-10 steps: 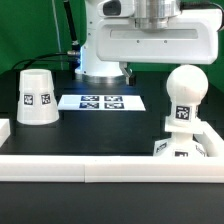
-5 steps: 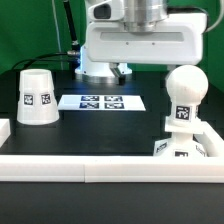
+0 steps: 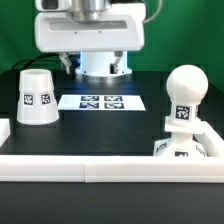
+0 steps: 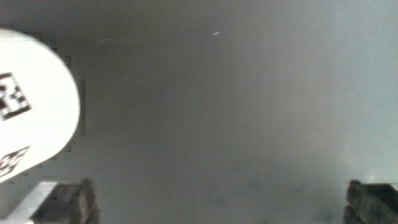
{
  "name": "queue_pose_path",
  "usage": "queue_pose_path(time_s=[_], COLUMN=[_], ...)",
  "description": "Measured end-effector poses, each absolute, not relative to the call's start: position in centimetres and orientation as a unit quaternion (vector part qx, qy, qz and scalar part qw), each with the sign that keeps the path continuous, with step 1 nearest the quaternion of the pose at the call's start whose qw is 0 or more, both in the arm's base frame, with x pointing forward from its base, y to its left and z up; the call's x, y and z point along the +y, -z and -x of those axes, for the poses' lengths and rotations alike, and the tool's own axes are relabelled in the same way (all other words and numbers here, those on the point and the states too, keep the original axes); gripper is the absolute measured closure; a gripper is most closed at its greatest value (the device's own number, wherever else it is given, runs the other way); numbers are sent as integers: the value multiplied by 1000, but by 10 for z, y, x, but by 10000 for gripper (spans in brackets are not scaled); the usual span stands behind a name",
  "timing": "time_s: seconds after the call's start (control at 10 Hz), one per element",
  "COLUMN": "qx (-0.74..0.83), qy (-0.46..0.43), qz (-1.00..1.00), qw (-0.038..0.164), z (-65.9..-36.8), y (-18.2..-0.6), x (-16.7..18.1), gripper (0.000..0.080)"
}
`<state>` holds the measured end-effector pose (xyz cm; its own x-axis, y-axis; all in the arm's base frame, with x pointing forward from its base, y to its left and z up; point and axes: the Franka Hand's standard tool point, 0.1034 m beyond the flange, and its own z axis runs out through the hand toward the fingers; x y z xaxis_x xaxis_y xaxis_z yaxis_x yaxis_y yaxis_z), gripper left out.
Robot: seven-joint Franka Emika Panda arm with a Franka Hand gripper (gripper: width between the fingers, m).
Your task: Assemble lamp
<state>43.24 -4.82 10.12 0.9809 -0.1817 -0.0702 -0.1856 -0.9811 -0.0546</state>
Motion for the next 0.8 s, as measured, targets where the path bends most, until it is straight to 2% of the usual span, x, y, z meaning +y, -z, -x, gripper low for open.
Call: queue_pose_path(time_s=[0.5,0.8], qx=[85,50], qy=[-31,-30], qz=[995,998], qw=[30,25], z=[-432,-411], y=[-99,-93], x=[-45,-67], gripper=[101,101])
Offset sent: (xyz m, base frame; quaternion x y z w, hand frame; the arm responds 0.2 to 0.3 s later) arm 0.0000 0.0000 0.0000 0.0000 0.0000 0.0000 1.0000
